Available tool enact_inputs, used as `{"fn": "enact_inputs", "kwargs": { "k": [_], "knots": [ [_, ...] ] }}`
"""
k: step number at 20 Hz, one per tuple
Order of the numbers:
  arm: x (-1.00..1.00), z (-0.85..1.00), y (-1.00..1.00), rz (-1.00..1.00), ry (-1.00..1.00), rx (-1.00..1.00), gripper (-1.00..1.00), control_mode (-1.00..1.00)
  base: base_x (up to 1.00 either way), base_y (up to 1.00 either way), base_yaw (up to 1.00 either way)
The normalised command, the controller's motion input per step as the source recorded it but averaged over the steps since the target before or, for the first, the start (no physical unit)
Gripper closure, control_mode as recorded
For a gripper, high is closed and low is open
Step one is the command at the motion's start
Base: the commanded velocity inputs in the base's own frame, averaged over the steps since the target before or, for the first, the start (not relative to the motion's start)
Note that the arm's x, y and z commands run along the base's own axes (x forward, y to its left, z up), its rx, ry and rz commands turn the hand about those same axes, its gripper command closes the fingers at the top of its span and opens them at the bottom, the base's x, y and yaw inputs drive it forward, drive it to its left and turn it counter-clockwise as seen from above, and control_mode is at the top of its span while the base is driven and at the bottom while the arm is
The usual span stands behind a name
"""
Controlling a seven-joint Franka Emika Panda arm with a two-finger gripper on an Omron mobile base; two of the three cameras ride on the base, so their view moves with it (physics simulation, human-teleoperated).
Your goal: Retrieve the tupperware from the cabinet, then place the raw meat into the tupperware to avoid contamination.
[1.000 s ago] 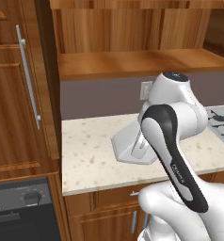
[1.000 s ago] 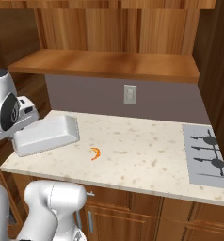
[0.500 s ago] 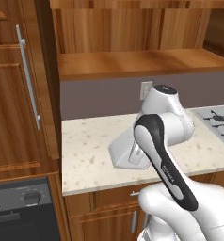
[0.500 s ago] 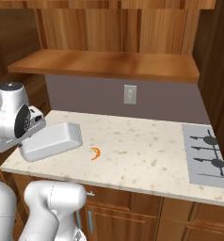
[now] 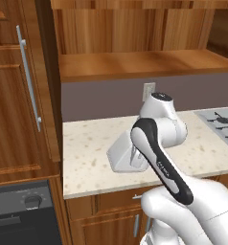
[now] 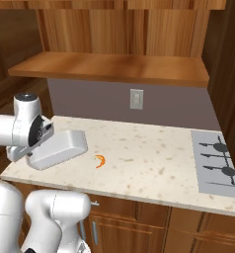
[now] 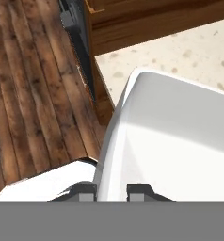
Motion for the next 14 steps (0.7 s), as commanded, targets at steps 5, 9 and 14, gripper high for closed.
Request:
{"fn": "enact_inputs", "kwargs": {
  "k": [5,9,14],
  "knots": [
    [0.28,-0.29,0.03,0.10,0.00,0.00,1.00,-1.00,0.00,0.00,0.00],
    [0.30,-0.28,0.03,0.08,0.00,0.00,1.00,-1.00,0.00,0.00,0.00],
    [0.36,-0.25,0.00,0.06,0.00,0.00,1.00,-1.00,0.00,0.00,0.00]
  ]
}}
